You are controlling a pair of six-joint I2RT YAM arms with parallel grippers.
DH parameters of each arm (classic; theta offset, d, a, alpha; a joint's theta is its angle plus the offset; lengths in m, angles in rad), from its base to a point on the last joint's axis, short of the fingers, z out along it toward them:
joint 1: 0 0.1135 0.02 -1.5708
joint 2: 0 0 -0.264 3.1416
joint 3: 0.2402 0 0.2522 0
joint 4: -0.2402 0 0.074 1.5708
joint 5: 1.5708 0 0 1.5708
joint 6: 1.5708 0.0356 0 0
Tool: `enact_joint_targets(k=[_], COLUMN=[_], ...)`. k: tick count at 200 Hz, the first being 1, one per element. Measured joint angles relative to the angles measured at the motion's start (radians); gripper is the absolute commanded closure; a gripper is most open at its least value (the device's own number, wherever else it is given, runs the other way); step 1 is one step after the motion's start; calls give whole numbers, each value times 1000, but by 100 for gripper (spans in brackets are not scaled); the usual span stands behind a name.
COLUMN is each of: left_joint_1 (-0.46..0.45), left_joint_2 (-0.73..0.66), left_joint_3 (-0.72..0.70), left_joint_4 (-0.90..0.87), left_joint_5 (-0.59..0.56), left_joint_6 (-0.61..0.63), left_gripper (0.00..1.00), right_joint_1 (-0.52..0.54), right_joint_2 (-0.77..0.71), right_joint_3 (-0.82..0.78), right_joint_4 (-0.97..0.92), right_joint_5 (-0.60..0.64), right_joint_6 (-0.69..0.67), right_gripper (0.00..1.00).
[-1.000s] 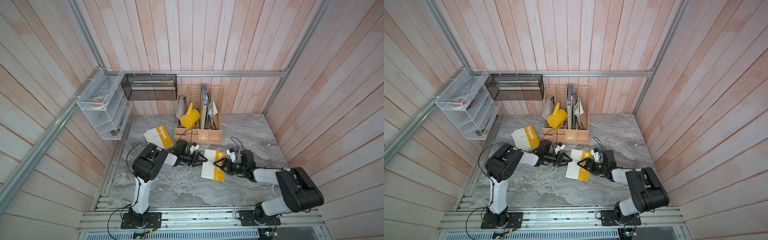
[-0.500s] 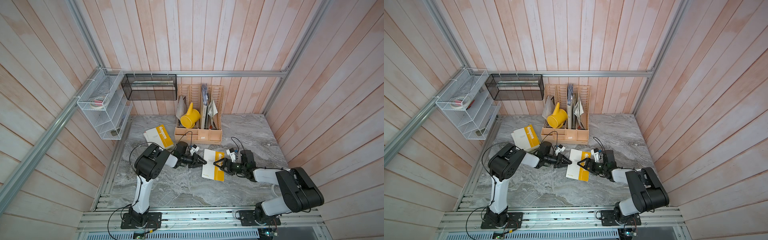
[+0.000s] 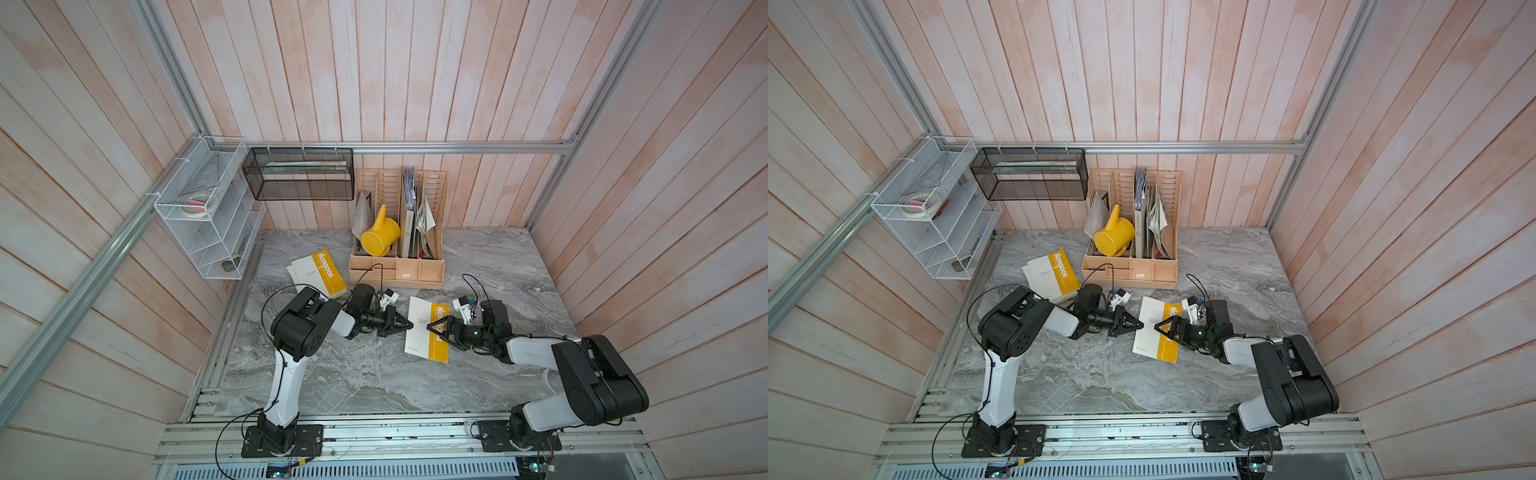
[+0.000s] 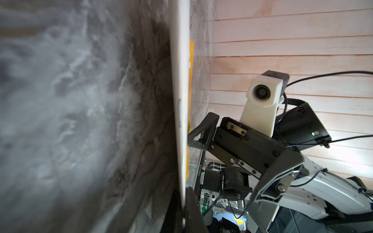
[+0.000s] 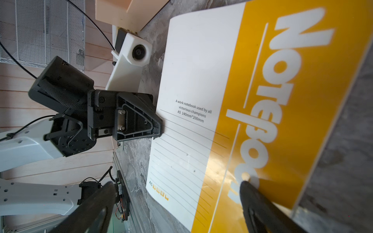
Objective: Close the notebook
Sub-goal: Pick up the notebook from the center of the board.
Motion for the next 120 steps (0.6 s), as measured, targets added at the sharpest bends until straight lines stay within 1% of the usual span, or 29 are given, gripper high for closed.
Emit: enact_joint_targets(k=[23,43,76,99,120], left_joint_1=[-2,-2,-2,-2,-2], left_joint_2=[-2,-16,-79,-153,-201], left_joint_3=[-16,-31,-39,-37,-26], left_joint_4=[34,24,-125,-244,-318], left_joint_5=[0,-4,-45,-85,-111], left_joint_6=[-18,-17,32,87,127], left_gripper=[100,100,100,100,100], right_joint_1=[0,0,0,0,0], right_joint_2=[-42,-91,-165,-209,-230], right_joint_3=[0,0,39,63,68], right_joint_4=[-58,-123,-241,-282,-306], right_joint_5=[23,47,82,97,101], right_joint_6=[-11,-32,-67,-80,-87], right_gripper=[2,2,2,2,2])
